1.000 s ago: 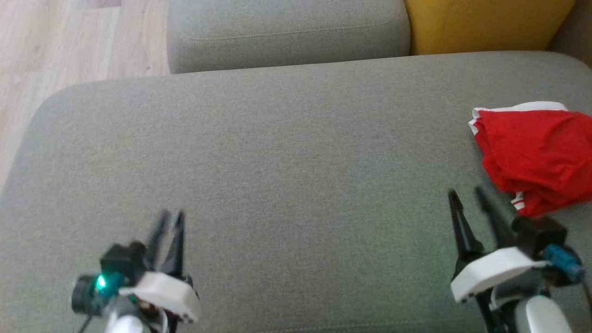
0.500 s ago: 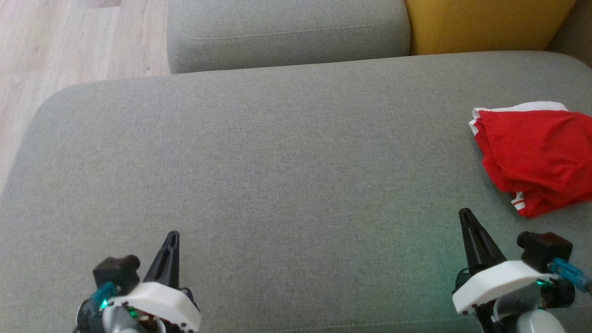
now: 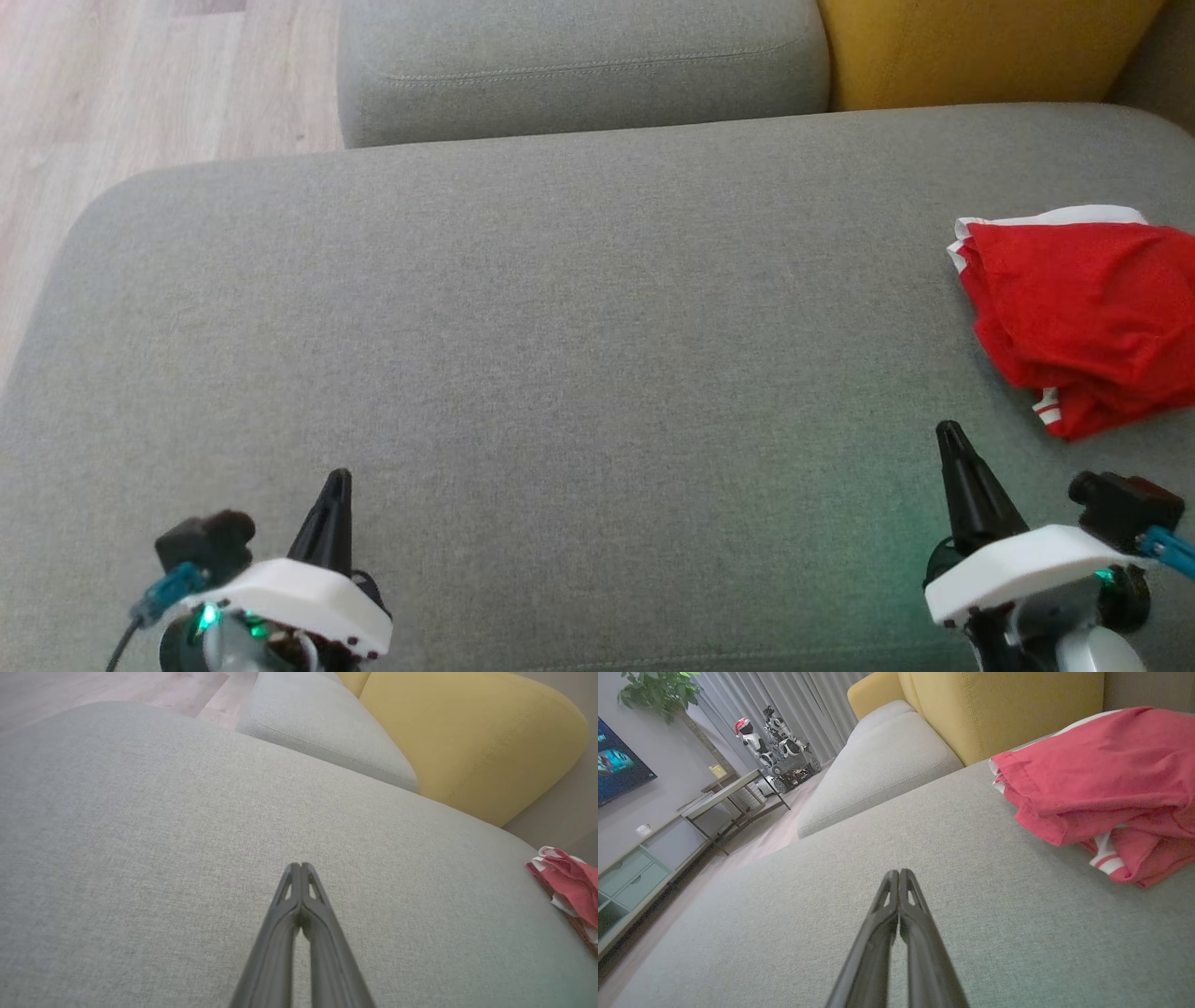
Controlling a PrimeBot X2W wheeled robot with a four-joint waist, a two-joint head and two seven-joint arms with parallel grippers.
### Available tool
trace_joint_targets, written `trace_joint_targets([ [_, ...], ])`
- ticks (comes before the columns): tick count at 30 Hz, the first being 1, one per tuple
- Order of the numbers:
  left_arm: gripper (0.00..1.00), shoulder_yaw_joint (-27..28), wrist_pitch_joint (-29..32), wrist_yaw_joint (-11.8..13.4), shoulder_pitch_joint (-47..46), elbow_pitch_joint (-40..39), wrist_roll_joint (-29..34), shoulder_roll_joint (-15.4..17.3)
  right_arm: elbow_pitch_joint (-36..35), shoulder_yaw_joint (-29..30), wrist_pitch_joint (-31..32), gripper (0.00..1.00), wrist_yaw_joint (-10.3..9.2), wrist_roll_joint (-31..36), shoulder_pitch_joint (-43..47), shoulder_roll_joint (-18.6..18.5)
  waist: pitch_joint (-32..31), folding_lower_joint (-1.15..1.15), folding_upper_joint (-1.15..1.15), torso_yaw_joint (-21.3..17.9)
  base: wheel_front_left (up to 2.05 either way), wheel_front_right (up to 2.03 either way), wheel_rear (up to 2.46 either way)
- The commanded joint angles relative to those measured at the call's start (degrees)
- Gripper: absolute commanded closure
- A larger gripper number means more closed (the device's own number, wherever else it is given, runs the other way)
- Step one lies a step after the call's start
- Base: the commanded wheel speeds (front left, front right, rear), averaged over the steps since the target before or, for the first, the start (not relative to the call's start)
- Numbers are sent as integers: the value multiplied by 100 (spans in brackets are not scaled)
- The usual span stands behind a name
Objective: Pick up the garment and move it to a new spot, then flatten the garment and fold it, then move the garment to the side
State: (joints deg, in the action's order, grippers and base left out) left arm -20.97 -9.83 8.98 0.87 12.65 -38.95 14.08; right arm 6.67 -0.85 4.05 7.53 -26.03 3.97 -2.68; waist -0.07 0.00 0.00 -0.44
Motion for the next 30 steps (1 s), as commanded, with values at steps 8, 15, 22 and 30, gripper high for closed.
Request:
trace_joint_targets([
  [8, 100, 386, 138, -188, -359, -141, -547, -46, -78, 60, -21, 100, -1, -698, -395, -88, 2, 0, 0, 4, 0, 0, 0],
  [15, 100, 557, 243, -304, -383, -124, -937, -120, -16, 93, -17, 100, -1, -1183, -442, -97, 4, 0, 0, 7, 0, 0, 0],
  [22, 100, 729, 350, -418, -408, -104, -1323, -194, 47, 128, -11, 100, -2, -1663, -489, -105, 6, 0, 0, 10, 0, 0, 0],
  [30, 100, 929, 474, -550, -438, -79, -1765, -282, 120, 170, -2, 100, -2, -2213, -543, -112, 8, 0, 0, 14, 0, 0, 0],
])
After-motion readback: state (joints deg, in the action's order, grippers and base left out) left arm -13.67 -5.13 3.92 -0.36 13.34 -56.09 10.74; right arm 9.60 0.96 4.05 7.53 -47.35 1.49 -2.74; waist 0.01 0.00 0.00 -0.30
